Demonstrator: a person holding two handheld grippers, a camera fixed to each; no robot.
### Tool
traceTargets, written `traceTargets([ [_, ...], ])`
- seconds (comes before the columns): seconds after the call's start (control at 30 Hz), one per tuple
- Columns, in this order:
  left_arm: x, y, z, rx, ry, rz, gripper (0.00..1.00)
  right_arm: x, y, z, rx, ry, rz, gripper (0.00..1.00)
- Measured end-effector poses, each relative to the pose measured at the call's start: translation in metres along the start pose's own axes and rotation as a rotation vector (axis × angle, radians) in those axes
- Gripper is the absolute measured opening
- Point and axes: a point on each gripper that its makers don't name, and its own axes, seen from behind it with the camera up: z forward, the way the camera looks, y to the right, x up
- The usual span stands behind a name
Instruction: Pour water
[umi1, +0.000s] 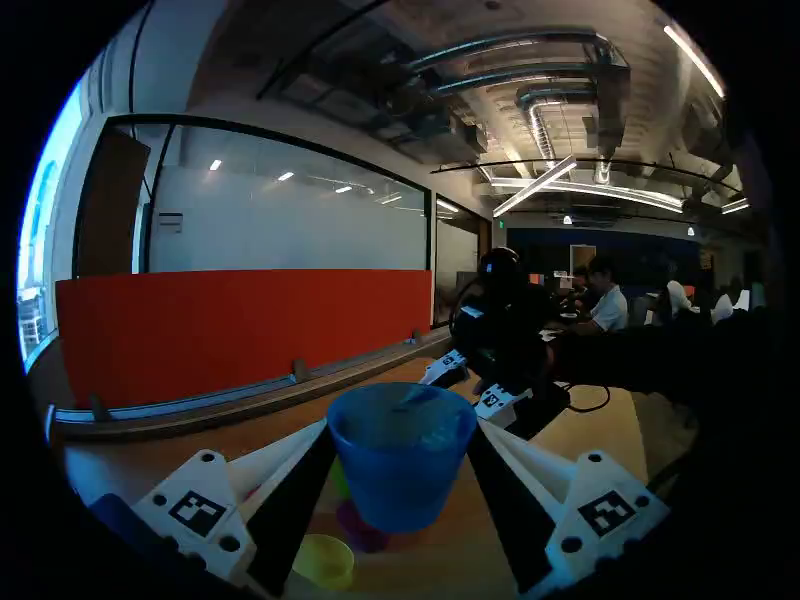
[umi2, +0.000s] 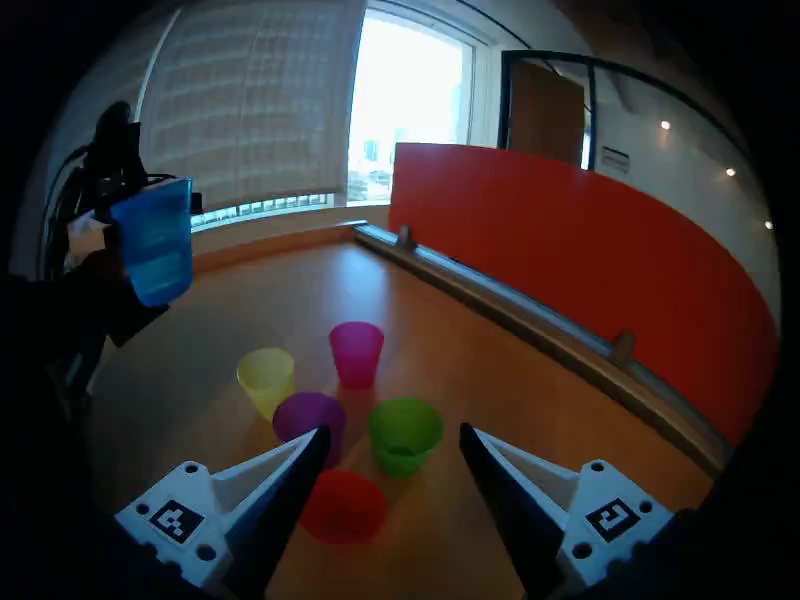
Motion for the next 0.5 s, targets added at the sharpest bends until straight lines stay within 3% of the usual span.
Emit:
traceTargets([
  [0.5, -0.008, -0.008, -0.001, 0.004, 0.0, -0.013, 0.86, -0.024, 0.001, 0.041, 0.028, -0.087, -0.002, 1.0],
])
